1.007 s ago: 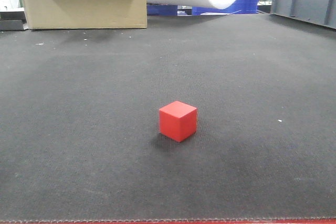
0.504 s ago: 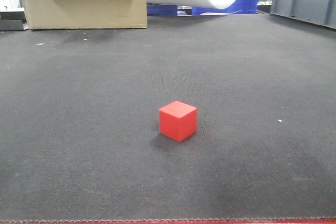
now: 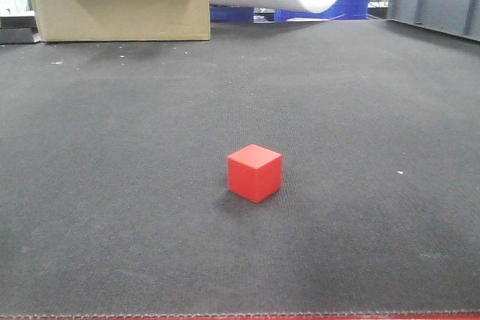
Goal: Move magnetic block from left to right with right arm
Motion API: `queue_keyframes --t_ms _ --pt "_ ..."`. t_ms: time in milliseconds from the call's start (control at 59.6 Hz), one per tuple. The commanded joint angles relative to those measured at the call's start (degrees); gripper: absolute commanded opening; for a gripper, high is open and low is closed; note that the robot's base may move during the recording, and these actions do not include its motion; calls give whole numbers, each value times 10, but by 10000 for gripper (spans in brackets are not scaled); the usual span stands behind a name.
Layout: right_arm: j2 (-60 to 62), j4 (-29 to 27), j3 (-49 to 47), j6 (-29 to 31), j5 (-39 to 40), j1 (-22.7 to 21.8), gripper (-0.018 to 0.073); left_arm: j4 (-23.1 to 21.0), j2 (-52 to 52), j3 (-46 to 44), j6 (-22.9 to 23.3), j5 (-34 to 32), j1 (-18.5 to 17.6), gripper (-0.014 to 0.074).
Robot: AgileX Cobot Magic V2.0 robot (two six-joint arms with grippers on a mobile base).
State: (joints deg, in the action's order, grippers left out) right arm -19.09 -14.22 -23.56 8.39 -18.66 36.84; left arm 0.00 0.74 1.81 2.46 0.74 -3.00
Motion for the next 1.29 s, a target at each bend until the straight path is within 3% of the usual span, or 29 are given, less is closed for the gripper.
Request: queue_keyframes --t_ms 0,168,520,705,873,1276 --pt "-3 -7 -16 1 52 0 67 0 6 5 2 -51 -3 -116" --pt "-3 11 8 1 87 -19 67 0 6 5 2 -51 -3 -116" --pt "52 18 115 -5 169 -264 67 0 6 5 2 -51 -3 -116" --pt "144 37 182 -6 174 -336 67 0 6 5 2 -51 -3 -116" --pt "208 39 252 -36 206 -365 67 0 6 5 2 -51 -3 -116" --pt "207 58 250 -40 201 -369 67 0 6 5 2 -51 -3 -116"
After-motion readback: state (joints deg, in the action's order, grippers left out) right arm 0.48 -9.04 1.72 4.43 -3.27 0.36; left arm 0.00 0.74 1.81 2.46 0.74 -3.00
